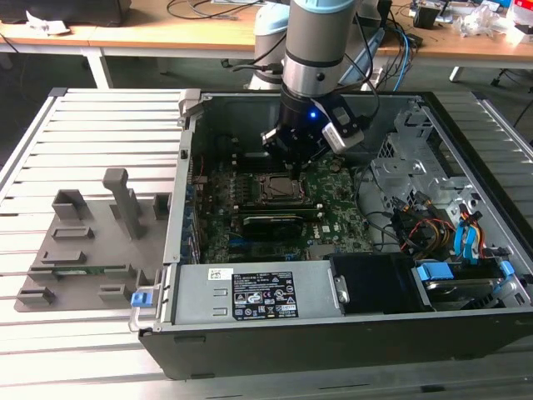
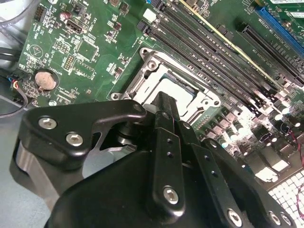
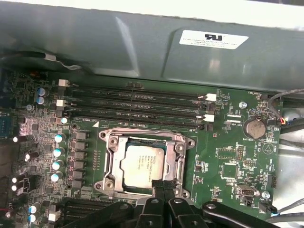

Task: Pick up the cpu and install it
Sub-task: 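Install the second cpu locking lever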

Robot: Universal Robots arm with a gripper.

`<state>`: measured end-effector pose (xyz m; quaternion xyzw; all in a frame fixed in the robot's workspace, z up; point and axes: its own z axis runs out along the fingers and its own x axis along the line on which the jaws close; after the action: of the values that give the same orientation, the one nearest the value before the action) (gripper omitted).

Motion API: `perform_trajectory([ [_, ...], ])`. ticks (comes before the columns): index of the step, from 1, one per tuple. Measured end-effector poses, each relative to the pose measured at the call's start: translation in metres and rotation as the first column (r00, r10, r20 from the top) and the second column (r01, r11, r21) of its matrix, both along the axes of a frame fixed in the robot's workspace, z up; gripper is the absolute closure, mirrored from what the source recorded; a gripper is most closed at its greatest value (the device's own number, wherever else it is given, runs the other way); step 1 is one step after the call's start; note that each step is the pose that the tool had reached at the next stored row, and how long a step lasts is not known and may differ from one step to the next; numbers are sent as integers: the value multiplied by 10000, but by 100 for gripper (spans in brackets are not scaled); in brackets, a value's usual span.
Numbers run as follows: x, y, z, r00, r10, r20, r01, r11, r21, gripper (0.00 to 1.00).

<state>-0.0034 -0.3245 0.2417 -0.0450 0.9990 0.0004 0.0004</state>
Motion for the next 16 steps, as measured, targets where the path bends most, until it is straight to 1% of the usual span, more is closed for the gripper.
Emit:
perform_trajectory([
  [1,0,-22,0,10000,-1,0,1,10000,1,89],
  [2,-1,-53,0,10000,-1,0,1,10000,3,89],
  [3,-5,-99,-1,10000,0,0,0,10000,8,89],
  [4,-11,-181,-3,10000,-1,0,1,10000,14,89],
  [6,-19,-268,-9,10000,0,0,0,10000,17,89],
  [7,-29,-322,-12,10000,0,0,0,10000,17,89],
  [8,-42,-366,-20,10000,-1,1,1,10000,26,89],
  [9,-65,-446,-28,10000,-1,0,1,9998,180,89],
  [10,-75,-478,-31,10000,-1,1,1,9994,333,89],
  [12,-90,-494,-33,10000,-3,0,3,9985,542,89],
  [14,-132,-505,-40,10000,0,0,0,9969,782,89],
  [15,-166,-510,-52,10000,0,2,0,9967,815,89],
  [16,-200,-513,-71,10000,0,0,0,9967,812,89],
])
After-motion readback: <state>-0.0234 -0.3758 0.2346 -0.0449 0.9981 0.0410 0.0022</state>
